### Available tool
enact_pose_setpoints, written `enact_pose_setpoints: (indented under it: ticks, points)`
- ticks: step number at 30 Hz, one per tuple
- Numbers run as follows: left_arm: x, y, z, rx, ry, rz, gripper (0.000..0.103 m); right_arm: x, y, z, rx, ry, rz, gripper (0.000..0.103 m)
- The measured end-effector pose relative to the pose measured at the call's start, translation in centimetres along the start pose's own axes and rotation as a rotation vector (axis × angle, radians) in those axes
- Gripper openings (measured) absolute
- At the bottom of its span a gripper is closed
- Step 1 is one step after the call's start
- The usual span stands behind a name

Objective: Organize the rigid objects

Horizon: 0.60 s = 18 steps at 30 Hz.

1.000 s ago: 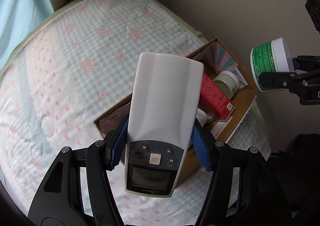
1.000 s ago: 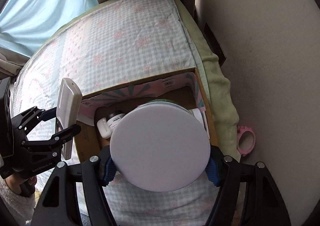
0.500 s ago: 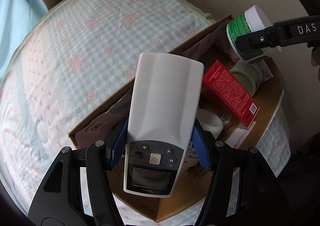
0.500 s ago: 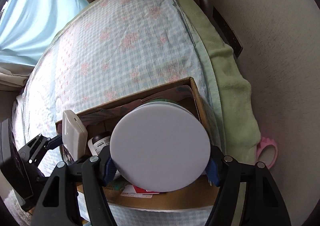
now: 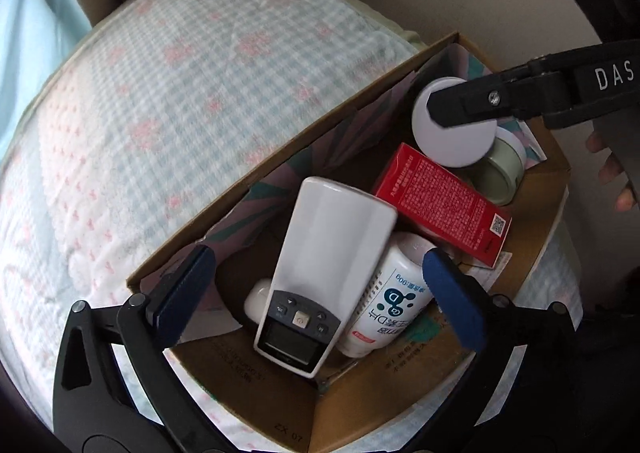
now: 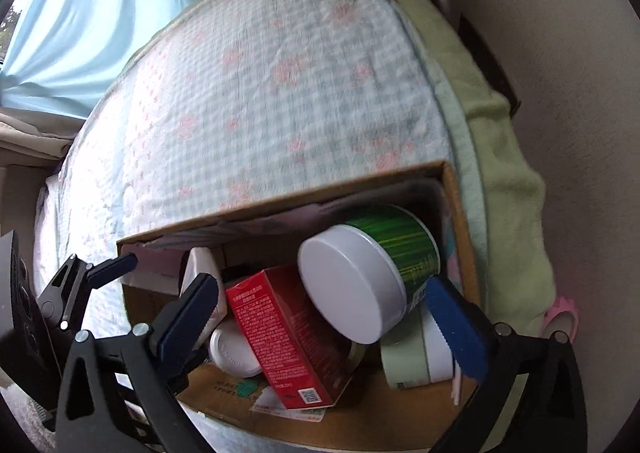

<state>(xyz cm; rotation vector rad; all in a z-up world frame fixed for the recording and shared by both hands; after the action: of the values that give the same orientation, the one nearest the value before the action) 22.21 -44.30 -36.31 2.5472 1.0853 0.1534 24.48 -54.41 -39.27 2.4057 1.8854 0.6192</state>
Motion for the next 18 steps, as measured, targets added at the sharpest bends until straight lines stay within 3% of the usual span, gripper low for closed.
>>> enact_pose_setpoints:
  ticks: [3,12,18]
  points:
    - [0.0,-0.3,-0.4,0.008,0.011,0.006,0.103,0.0,0.1,-2.0,-0.079,-0.022,0.008,0.103]
    - [-0.5,-1.4,-2.4,-0.003,0.010,0.025,0.103,-1.0,-1.2,-3.8,-0.090,-0.024,0.083,0.103]
    - [-0.4,-1.6,-6.2,-0.050,0.019,0.011,0.103,-0.2,-1.7,-6.3,-0.112,-0.056,0.077,0.103]
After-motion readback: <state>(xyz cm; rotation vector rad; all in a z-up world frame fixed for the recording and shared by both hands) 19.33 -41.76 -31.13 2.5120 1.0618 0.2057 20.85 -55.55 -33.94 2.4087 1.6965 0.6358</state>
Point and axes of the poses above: each gripper's, at about its wrist camera, not at the fingertips, and z roughly the way its jaws point, x to its left, y to its top, the point moved 2 cm from there along z, roughly the way its jaws point, and after that the axes turned 6 degrees about -x, right-handed, at the moved point
